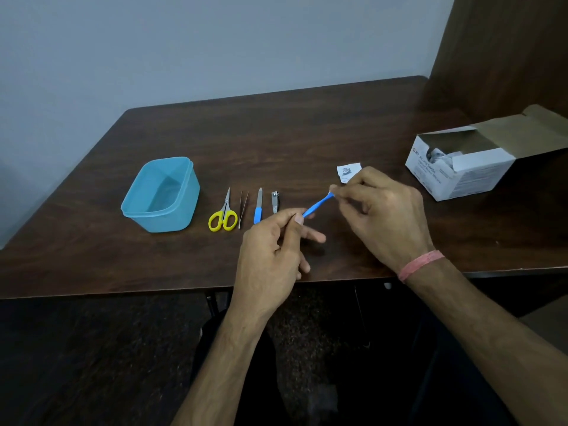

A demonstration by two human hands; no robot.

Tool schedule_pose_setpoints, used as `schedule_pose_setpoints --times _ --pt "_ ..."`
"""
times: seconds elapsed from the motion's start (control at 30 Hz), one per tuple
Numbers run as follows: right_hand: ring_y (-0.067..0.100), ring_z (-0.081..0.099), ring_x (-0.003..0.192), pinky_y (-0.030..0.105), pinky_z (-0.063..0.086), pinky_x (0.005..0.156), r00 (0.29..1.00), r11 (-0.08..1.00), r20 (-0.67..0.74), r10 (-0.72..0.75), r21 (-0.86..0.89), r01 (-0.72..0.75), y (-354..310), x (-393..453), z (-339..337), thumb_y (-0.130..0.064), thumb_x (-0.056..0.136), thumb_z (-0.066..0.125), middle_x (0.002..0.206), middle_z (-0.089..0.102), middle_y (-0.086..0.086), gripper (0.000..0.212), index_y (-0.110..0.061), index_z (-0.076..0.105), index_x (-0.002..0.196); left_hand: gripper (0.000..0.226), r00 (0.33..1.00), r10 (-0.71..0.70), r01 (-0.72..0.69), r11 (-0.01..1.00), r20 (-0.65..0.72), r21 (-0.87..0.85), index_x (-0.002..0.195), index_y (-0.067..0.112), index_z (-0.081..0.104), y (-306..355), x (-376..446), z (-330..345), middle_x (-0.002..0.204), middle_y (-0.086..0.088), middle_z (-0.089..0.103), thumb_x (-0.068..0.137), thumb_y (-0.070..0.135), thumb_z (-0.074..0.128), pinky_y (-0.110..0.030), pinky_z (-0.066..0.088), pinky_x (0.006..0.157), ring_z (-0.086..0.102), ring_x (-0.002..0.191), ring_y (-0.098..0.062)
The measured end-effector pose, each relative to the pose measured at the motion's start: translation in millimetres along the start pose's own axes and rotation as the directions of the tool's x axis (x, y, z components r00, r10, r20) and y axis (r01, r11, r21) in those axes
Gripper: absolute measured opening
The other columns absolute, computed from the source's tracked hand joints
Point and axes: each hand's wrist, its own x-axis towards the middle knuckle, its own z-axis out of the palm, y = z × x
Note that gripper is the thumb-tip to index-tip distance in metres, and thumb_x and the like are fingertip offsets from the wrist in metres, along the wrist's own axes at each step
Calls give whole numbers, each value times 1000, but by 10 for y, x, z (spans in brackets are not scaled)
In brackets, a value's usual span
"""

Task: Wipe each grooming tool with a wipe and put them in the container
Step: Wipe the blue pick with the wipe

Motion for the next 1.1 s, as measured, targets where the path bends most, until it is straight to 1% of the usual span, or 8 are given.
schedule_pose_setpoints --times 0.07,0.23,0.33,0.5,0.6,0.73,0.8,1.1 --pt "14 61 65 40 55 55 999 999 -16 39 1 -39 13 6 5 -20 99 82 90 69 -7 8 -22 88 104 26 1000 -2 2 1000 0 5 129 23 75 -3 -2 -5 96 11 86 121 26 50 -21 50 48 62 50 -10" --pt "13 57 63 39 54 53 1000 1000 6 -18 1 18 -14 -13 7 -21 101 82 89 69 -7 6 -22 87 103 26 1000 4 -4 1000 -3 2 130 24 74 -3 -7 -11 95 11 86 121 24 51 -22 50 47 62 50 -11" --pt "11 59 65 38 55 57 999 999 -34 36 -4 -36 11 15 8 -20 98 82 92 71 -8 8 -23 87 104 26 1000 6 -6 1000 -1 9 130 23 75 0 5 -3 95 12 86 121 25 51 -21 50 48 63 50 -10" --pt "7 55 65 38 56 58 997 998 -48 60 -5 -61 6 11 13 -19 95 83 93 72 -9 11 -24 88 103 27 1000 4 -4 1000 1 13 128 23 76 10 3 -7 95 12 86 121 26 51 -21 50 48 63 50 -10" --pt "7 57 66 36 55 59 993 995 -66 99 -7 -99 24 11 14 -18 93 84 94 74 -8 10 -23 88 101 27 1000 1 -1 1000 -3 7 127 24 77 21 -4 -8 94 12 85 121 27 51 -21 50 48 63 50 -9" --pt "0 46 66 29 50 63 979 983 -86 182 24 -181 75 23 15 -16 93 83 96 74 -7 11 -20 88 102 27 1000 -2 3 1000 -20 7 129 23 77 29 -7 -13 94 13 85 121 26 51 -20 52 48 63 50 -9" --pt "0 45 65 28 48 63 981 984 -90 175 39 -172 83 21 13 -15 94 83 96 73 -6 12 -19 87 104 28 1000 1 -1 1000 -25 7 129 22 77 27 -6 -11 94 13 85 121 26 51 -20 52 47 63 50 -9" --pt "3 45 63 39 55 58 996 996 -70 60 67 -56 63 4 5 -15 98 82 99 74 -7 17 -22 87 113 27 999 10 -10 1000 -31 -2 133 20 75 20 -4 -5 94 11 85 121 26 51 -22 52 47 63 50 -10"
